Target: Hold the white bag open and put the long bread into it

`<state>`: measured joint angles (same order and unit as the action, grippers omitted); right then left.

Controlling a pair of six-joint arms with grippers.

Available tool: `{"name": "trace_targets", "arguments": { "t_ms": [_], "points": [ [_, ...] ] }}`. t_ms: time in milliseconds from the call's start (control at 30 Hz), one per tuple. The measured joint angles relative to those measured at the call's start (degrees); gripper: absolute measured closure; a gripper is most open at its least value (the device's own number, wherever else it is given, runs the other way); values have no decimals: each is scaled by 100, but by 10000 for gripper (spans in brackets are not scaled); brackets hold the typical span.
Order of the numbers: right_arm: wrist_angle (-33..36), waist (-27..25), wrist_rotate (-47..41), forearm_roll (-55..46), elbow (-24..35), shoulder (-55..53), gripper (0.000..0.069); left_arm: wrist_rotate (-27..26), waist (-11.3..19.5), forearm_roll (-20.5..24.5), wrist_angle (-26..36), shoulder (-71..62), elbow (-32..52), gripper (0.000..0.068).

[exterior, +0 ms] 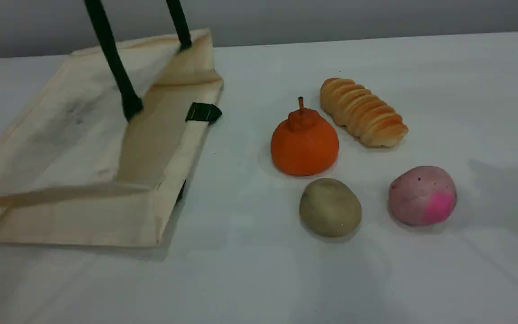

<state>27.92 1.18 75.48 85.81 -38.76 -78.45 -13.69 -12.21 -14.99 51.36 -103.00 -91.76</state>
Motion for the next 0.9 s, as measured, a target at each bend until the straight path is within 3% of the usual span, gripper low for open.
{"name": "trace_targets", "arguments": {
  "t_ms": [267, 433, 667, 900],
  "points": [
    [105, 0, 176, 219, 0, -264, 148, -5, -467, 25, 678, 943, -158, 585],
    [528, 0, 550, 571, 0, -806, 148, -5, -466, 106, 992, 1495, -158, 585],
    [915, 0, 1191, 1047, 0, -1095, 148, 376, -466, 842, 1320, 1711, -158, 585],
    [382, 0, 1455, 1448, 0, -1144, 148, 375, -466, 1034, 1317, 1882, -153, 585]
  ]
}}
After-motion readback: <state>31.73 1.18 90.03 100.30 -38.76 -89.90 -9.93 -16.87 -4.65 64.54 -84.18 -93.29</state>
